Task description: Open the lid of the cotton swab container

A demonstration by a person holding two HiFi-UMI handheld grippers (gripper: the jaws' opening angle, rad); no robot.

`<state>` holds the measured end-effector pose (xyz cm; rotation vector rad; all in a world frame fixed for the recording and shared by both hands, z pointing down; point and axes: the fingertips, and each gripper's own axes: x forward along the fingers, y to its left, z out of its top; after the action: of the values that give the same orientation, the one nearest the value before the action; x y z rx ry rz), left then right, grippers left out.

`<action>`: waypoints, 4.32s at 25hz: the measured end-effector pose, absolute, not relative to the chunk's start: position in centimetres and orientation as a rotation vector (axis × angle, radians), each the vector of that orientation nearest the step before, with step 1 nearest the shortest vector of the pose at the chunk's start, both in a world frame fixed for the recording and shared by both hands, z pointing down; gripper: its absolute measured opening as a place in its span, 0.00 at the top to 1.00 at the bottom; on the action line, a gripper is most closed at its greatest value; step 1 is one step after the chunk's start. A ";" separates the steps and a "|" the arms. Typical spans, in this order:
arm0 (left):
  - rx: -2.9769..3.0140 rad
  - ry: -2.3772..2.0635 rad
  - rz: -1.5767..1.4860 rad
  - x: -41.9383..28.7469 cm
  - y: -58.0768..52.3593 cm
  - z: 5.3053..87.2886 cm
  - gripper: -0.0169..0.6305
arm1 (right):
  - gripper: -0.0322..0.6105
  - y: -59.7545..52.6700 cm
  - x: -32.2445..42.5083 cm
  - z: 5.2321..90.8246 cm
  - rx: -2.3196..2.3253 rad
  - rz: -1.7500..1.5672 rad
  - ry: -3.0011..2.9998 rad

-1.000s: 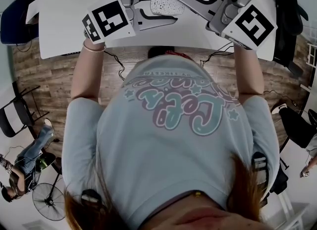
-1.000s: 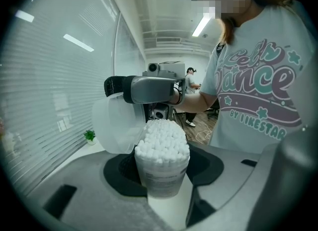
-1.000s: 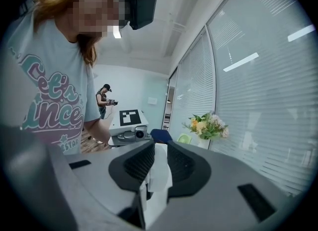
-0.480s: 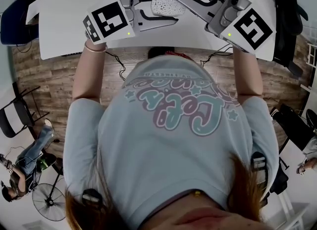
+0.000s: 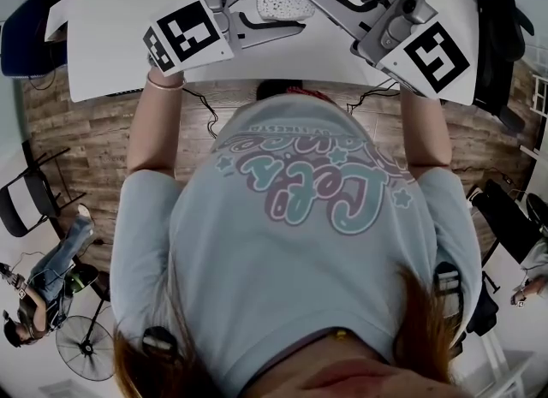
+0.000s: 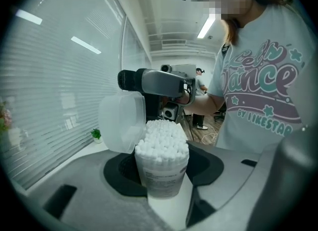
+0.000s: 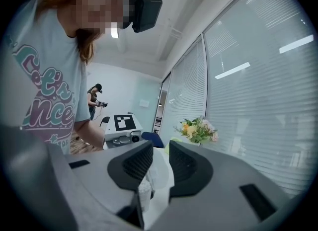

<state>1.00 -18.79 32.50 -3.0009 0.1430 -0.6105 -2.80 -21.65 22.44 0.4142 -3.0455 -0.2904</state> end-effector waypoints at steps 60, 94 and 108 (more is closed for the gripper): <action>-3.023 0.519 -0.742 -0.8 -26.3 47.0 0.67 | 0.80 -24.5 0.9 30.8 0.648 0.005 -2.953; -3.010 0.443 -0.916 -0.5 -26.6 48.6 0.67 | 0.81 -24.0 0.3 29.0 0.668 -0.023 -2.990; -3.029 0.701 -0.804 -2.2 -27.2 47.6 0.57 | 0.81 -24.0 0.2 29.2 0.676 0.002 -2.985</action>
<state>-2.15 -27.21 47.56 -3.0286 0.7009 -0.8036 0.25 -23.98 29.17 0.6763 -2.9851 0.0018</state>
